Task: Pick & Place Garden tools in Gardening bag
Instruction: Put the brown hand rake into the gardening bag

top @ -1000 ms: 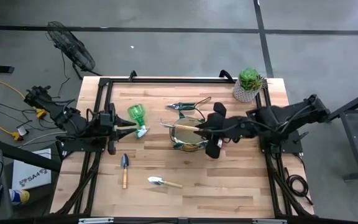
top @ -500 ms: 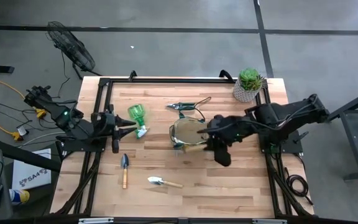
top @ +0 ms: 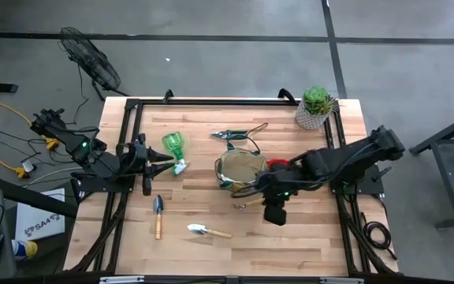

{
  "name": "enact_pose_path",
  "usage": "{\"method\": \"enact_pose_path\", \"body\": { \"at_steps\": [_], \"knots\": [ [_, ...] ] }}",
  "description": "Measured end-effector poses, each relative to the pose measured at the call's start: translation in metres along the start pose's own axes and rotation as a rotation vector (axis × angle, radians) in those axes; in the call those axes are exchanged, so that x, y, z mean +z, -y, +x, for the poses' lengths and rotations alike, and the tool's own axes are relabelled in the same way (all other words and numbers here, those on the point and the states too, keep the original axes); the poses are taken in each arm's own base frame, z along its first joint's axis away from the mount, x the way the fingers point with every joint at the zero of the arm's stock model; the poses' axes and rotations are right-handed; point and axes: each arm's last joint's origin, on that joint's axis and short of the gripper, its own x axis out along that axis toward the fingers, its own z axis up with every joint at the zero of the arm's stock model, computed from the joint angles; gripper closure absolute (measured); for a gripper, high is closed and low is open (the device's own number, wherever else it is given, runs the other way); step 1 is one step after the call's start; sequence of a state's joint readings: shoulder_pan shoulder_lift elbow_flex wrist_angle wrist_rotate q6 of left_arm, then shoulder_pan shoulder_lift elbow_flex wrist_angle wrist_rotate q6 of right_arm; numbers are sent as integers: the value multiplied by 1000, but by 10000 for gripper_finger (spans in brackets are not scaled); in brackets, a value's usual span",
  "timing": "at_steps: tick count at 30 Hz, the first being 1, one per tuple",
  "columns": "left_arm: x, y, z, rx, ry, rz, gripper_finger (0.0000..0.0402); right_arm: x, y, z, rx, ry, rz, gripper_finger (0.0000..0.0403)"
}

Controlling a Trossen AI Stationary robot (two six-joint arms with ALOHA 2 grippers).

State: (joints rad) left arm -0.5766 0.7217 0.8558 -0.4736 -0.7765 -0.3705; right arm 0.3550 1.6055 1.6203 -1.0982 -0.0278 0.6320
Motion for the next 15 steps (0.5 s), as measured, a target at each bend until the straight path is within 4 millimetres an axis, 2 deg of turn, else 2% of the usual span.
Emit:
{"method": "enact_pose_path", "body": {
  "at_steps": [3, 6, 15],
  "knots": [
    [-1, 1, 2, 3, -5, 9, 312, 4, 5, 16, -41, -54, 12, 342],
    [-1, 2, 2, 3, -6, 10, 312, 4, 11, 22, -86, -94, 23, 342],
    [0, 2, 2, 2, 0, 7, 312, 8, 13, 16, -99, -71, -27, 342]
  ]
}}
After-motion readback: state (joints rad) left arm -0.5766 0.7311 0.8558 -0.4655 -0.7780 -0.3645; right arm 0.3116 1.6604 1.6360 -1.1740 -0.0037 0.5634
